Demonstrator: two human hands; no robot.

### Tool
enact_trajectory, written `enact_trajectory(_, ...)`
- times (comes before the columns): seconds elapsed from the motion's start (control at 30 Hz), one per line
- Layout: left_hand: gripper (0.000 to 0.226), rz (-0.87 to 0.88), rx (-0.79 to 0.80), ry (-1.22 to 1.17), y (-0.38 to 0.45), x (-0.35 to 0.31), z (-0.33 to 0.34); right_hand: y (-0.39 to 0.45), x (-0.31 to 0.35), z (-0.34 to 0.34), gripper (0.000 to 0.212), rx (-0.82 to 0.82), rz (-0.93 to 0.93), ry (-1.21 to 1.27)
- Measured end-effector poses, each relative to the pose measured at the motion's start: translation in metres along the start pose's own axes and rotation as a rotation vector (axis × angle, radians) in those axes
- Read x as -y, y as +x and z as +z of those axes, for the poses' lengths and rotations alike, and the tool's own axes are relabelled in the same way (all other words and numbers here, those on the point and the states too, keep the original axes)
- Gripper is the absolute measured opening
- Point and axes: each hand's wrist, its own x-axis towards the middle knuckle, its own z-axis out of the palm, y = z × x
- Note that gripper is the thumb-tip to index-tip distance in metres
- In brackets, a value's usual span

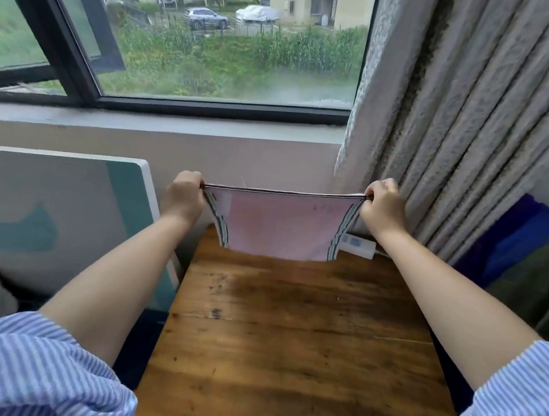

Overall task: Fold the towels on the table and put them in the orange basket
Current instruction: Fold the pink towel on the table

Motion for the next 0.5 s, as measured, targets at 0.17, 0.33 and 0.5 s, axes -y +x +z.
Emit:
enact_trajectory(0.17,0.019,0.164,0.27,0.379,-0.05,0.029,0.026,-0.059,-0.033,0.023,0.014,0.122,-0.109,-0.13)
enact_trajectory(0.33,0.033,0.354,0.674,0.589,-0.135,0.046,0.08,-0.157,-0.089,0.055,0.012,0.45,-0.171,-0.273)
enact_trajectory(0.5,0.038,0.438,0.994,0.665,-0.217,0.055,0.121,-0.24,-0.12,0.078,0.033,0.757,-0.076,-0.434)
